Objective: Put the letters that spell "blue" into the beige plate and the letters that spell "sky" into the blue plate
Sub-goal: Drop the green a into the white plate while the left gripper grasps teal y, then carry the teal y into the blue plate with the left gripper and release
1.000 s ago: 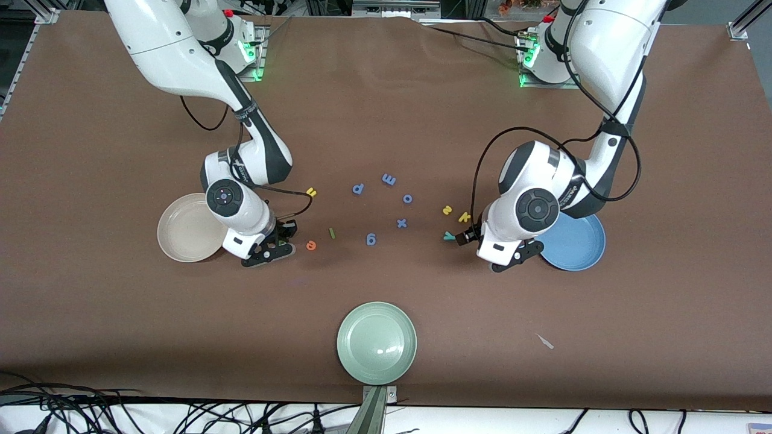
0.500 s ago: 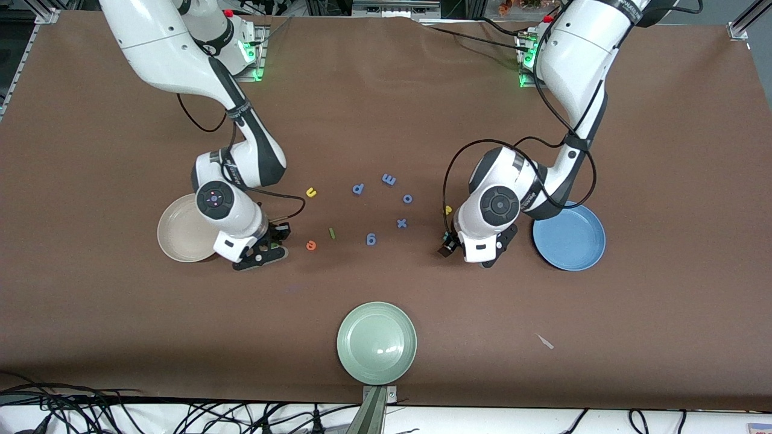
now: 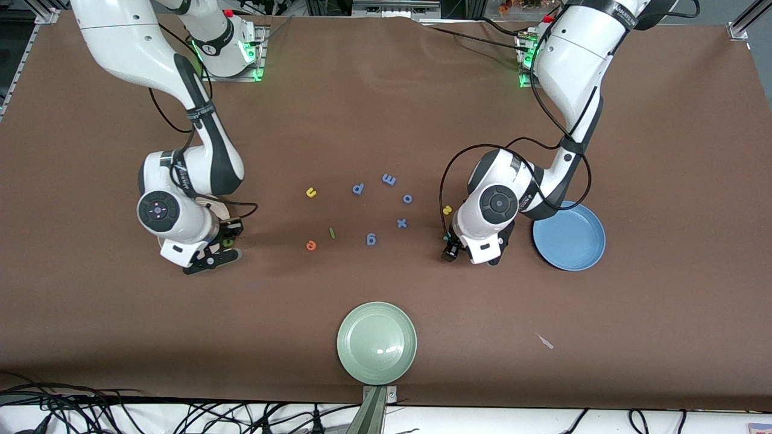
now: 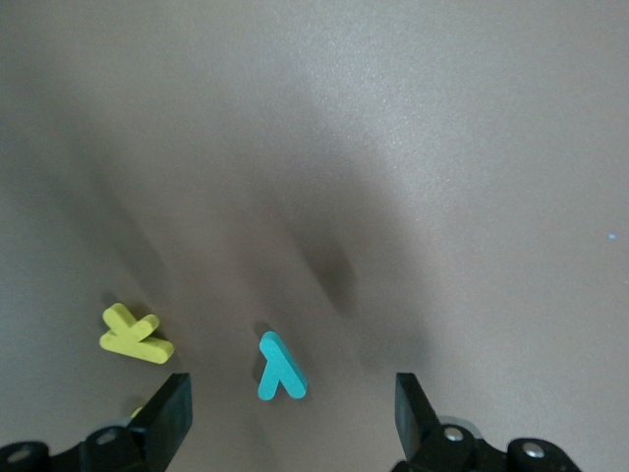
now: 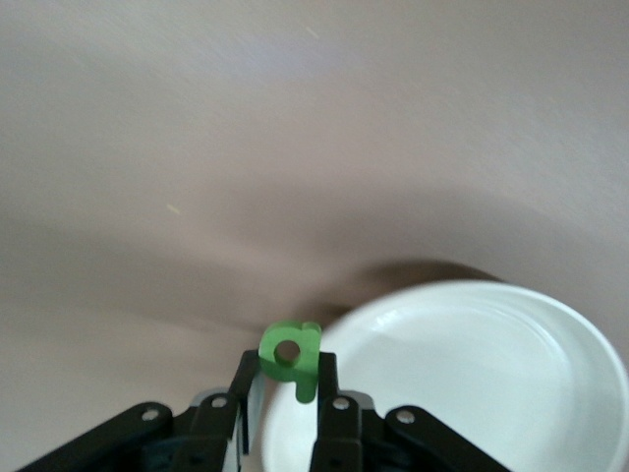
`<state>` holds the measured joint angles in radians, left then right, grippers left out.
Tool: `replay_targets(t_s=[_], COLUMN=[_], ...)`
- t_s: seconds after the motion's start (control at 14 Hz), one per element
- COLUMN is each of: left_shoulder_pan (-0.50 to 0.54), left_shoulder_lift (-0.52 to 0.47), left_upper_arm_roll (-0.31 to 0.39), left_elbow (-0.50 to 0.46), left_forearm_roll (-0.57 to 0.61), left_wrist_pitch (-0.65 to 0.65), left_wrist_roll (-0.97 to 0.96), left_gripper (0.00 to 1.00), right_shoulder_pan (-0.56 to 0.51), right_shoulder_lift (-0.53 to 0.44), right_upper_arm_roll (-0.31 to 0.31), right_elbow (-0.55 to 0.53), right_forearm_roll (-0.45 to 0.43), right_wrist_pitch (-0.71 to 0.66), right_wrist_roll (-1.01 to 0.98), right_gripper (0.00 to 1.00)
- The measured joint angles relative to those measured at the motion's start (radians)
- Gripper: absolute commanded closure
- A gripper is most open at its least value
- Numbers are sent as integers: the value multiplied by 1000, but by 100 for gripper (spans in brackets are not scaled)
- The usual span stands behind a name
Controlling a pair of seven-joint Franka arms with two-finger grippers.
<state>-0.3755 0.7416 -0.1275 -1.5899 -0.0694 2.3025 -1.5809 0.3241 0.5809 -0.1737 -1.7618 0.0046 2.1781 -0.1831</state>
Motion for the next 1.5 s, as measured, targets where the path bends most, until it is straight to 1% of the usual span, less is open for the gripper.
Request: replay_targets(t_s=[0.07,0.14,0.21,0.29,0.36,0.43,0.57,0.64,0.79,0.93,1.0,1.07,1.21,1.36,1.5], left_shoulder_pan=[0,0,-1,-3,-4,-6,-11,-12,-17,-22,-24,-25,-25,-25,-24], left_shoulder_lift=[1,3,4,5,5,5,6,6,6,6,6,6,6,6,5], left_upper_arm_roll=[0,0,0,0,0,-1,-2,-2,-2,-2,-2,-2,-2,-2,-1], left_elbow=[-10,-21,-33,-44,-52,-59,-70,-71,-71,-73,-74,-74,-74,-74,-72], left_forearm_roll=[0,0,0,0,0,0,0,0,0,0,0,0,0,0,0], left_wrist_pitch=[22,46,70,89,98,100,101,102,102,102,103,105,106,106,107], left_wrist_roll=[-16,-34,-51,-61,-65,-67,-70,-73,-75,-77,-77,-77,-77,-77,-77], left_gripper=[9,12,13,14,17,23,40,45,59,71,72,77,90,99,100], right_shoulder_pan=[-1,-1,-1,-1,-3,-5,-8,-7,-5,-2,0,2,13,39,78], right_shoulder_lift=[0,0,0,0,0,0,0,0,0,0,0,0,3,17,43], right_upper_arm_roll=[-17,-30,-40,-45,-47,-49,-48,-45,-25,3,19,40,79,99,103], right_elbow=[0,-1,-1,-2,-3,-4,-4,-3,7,23,31,43,66,90,118], right_forearm_roll=[0,0,0,0,0,0,1,1,9,57,74,80,80,81,81], right_wrist_pitch=[-13,-25,-38,-47,-51,-52,-52,-52,-52,-51,-51,-51,-51,-51,-48], right_wrist_roll=[-17,-26,-29,-30,-30,-30,-30,-30,-28,-1,24,58,141,226,319], right_gripper=[84,74,30,0,0,0,0,0,0,0,0,0,0,0,0])
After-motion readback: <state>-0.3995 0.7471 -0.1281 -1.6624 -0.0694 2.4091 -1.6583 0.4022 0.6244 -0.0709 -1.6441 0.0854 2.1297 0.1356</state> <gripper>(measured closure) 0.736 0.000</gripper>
